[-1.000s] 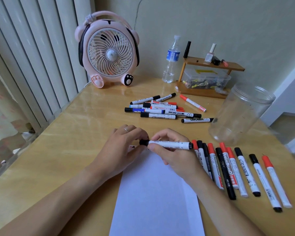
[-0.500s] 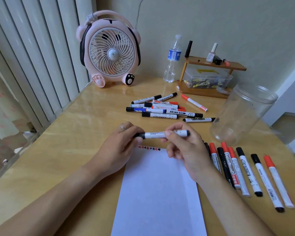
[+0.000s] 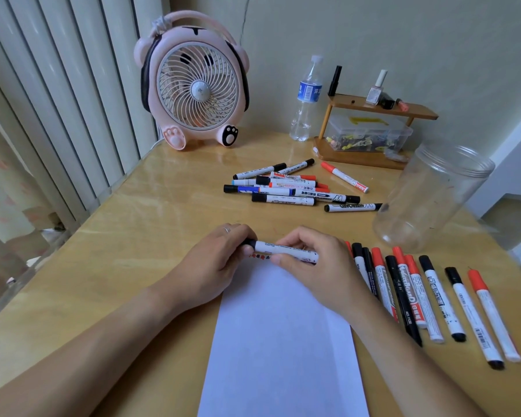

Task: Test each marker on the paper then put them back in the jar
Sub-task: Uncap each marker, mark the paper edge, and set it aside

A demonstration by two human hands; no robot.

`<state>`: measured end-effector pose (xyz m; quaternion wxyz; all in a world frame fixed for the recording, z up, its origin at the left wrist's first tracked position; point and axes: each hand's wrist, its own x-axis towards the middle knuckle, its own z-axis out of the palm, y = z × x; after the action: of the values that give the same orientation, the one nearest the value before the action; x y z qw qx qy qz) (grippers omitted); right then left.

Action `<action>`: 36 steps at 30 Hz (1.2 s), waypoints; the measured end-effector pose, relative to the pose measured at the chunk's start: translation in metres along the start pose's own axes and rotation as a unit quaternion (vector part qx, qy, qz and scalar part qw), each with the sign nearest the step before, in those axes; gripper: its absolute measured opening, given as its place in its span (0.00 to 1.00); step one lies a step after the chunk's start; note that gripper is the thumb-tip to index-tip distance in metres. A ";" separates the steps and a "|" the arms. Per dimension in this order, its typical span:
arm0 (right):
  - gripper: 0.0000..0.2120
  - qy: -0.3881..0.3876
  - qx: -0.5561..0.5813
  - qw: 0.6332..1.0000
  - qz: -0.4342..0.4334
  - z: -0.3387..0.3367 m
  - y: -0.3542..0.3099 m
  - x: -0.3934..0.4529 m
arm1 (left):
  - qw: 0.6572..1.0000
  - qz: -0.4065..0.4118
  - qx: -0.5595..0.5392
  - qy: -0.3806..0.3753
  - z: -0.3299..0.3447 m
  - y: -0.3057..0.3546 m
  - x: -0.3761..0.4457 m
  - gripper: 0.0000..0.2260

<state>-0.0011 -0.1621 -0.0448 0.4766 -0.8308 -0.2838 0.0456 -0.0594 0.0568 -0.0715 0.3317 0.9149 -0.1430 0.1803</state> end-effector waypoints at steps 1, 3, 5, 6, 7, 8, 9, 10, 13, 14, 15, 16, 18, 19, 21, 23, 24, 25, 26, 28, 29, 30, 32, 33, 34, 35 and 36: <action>0.04 0.001 -0.006 1.000 -0.005 0.001 -0.001 0.000 | 1.000 -0.003 0.001 0.002 0.000 0.000 0.000 0.09; 0.04 0.005 -0.016 1.000 -0.015 0.002 -0.003 -0.001 | 1.000 -0.002 0.004 0.006 -0.001 0.001 0.000 0.08; 0.08 0.006 -0.027 1.000 -0.016 0.001 -0.004 -0.001 | 1.000 0.009 0.005 0.010 -0.001 0.002 -0.001 0.09; 0.10 0.002 -0.039 0.999 -0.016 0.000 -0.004 -0.001 | 1.000 0.015 0.004 0.009 -0.002 0.002 0.000 0.10; 0.11 -0.007 -0.056 0.998 -0.017 -0.001 -0.005 -0.001 | 1.000 0.018 0.006 0.006 -0.002 0.002 0.000 0.09; 0.12 -0.017 -0.077 0.997 -0.021 -0.002 -0.005 0.000 | 1.000 0.021 0.012 0.004 -0.003 0.001 0.000 0.08; 0.12 -0.026 -0.097 0.995 -0.027 -0.004 -0.006 0.001 | 0.999 0.027 0.024 0.004 -0.003 0.001 0.001 0.07; 0.11 -0.033 -0.116 0.992 -0.028 -0.005 -0.006 0.001 | 0.999 0.034 0.039 0.009 -0.003 0.003 0.001 0.06; 0.08 -0.035 -0.137 0.990 -0.020 -0.010 -0.010 0.001 | 0.996 0.018 0.047 0.074 -0.003 0.014 0.002 0.10; 0.06 -0.025 -0.128 0.991 -0.010 -0.011 -0.010 0.001 | 0.994 0.011 0.040 0.101 -0.004 0.020 0.002 0.12; 0.04 -0.012 -0.126 0.992 0.005 -0.013 -0.010 0.001 | 0.993 0.016 0.040 0.111 -0.005 0.024 0.001 0.12; 0.07 0.004 -0.136 0.990 0.022 -0.014 -0.009 0.001 | 0.993 0.038 0.053 0.094 -0.007 0.028 -0.001 0.11; 0.14 0.024 -0.184 0.981 0.057 -0.018 -0.005 0.002 | 0.991 0.109 0.077 -0.010 -0.008 0.034 -0.006 0.09; 0.17 0.026 -0.218 0.973 0.069 -0.021 -0.004 0.003 | 0.985 0.138 0.068 -0.075 -0.006 0.037 -0.010 0.10; 0.18 0.020 -0.274 0.957 0.088 -0.028 -0.004 0.003 | 0.972 0.157 0.040 -0.172 0.000 0.041 -0.016 0.17; 0.17 0.001 -0.302 0.947 0.111 -0.035 -0.006 0.002 | 0.965 0.153 0.040 -0.209 0.004 0.042 -0.018 0.23; 0.16 -0.011 -0.316 0.941 0.124 -0.039 -0.007 0.001 | 0.965 0.151 0.043 -0.212 0.004 0.041 -0.018 0.24; 0.15 -0.027 -0.330 0.933 0.138 -0.041 -0.008 0.001 | 0.966 0.146 0.044 -0.211 0.003 0.039 -0.017 0.24; 0.14 -0.039 -0.340 0.927 0.153 -0.044 -0.008 0.001 | 0.967 0.136 0.044 -0.209 0.001 0.037 -0.016 0.24; 0.13 -0.044 -0.354 0.917 0.179 -0.050 -0.008 0.002 | 0.970 0.114 0.046 -0.207 -0.004 0.032 -0.015 0.24; 0.12 -0.040 -0.362 0.912 0.188 -0.053 -0.007 0.002 | 0.971 0.107 0.049 -0.207 -0.005 0.031 -0.015 0.24; 0.12 -0.033 -0.371 0.908 0.194 -0.054 -0.007 0.003 | 0.972 0.100 0.050 -0.208 -0.006 0.029 -0.015 0.24; 0.12 -0.019 -0.383 0.903 0.196 -0.053 -0.006 0.003 | 0.973 0.090 0.049 -0.209 -0.007 0.029 -0.015 0.24; 0.13 -0.014 -0.383 0.904 0.189 -0.050 -0.005 0.003 | 0.973 0.086 0.047 -0.210 -0.007 0.029 -0.014 0.24; 0.13 -0.011 -0.382 0.907 0.178 -0.047 -0.005 0.004 | 0.973 0.084 0.045 -0.211 -0.007 0.029 -0.014 0.24; 0.13 -0.009 -0.380 0.909 0.170 -0.044 -0.005 0.004 | 0.973 0.082 0.042 -0.213 -0.007 0.029 -0.014 0.24; 0.12 -0.007 -0.380 0.909 0.168 -0.041 -0.005 0.003 | 0.972 0.079 0.040 -0.216 -0.007 0.029 -0.014 0.23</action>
<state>0.0138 -0.1903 -0.0176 0.1076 -0.9842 -0.1391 0.0200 -0.0845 0.0417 -0.0557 0.2407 0.9304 -0.2762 0.0096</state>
